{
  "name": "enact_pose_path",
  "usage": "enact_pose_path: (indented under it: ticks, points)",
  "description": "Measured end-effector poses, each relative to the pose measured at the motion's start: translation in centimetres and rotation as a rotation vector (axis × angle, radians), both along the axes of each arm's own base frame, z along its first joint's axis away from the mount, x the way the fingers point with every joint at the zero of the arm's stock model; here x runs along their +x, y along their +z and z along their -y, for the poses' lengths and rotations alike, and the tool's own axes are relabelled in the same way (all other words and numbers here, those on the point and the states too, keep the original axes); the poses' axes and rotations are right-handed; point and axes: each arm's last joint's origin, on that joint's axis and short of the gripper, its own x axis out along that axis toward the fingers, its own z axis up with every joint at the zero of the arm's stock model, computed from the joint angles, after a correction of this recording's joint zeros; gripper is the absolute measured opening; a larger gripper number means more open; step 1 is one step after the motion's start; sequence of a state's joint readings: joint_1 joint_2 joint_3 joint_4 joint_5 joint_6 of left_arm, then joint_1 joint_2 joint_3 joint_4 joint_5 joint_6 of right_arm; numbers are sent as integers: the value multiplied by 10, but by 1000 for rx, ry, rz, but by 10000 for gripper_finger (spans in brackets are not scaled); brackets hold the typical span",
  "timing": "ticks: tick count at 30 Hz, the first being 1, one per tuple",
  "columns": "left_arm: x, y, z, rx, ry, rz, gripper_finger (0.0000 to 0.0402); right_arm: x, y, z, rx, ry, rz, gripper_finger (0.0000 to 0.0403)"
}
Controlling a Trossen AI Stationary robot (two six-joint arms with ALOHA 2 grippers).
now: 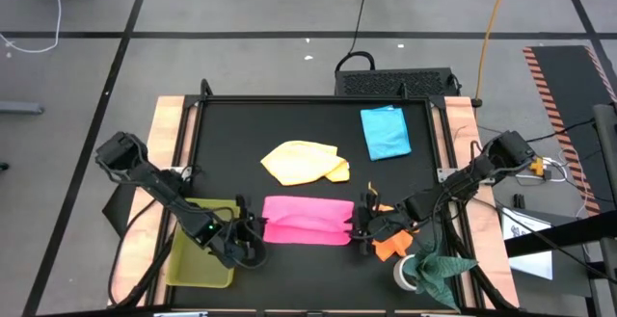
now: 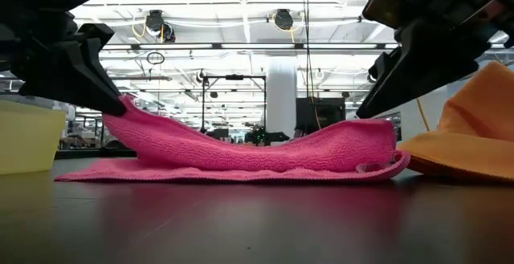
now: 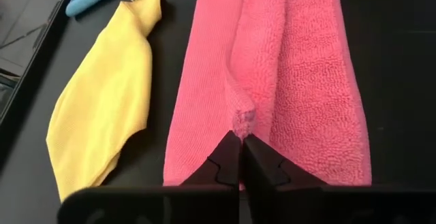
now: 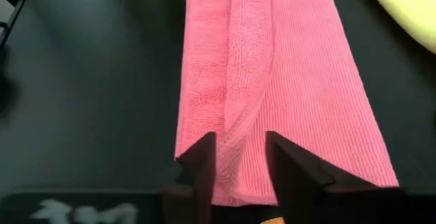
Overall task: Fold microfiber towels
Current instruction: Fold the pink microfiber towel
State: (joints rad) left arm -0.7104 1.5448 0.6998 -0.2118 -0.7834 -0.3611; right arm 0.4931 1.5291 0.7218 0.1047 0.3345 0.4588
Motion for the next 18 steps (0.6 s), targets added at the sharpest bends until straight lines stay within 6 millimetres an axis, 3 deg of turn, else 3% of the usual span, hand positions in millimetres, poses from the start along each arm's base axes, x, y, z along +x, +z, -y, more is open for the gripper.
enact_pose_path:
  ticks: [6, 18]
  points:
    - [0, 0, 0, -6, 5, 3, 8, 0, -3, -3, -49, 44, -6, 174]
    - [0, 0, 0, -13, 9, 7, 6, 4, -31, -21, -351, 151, 41, 149]
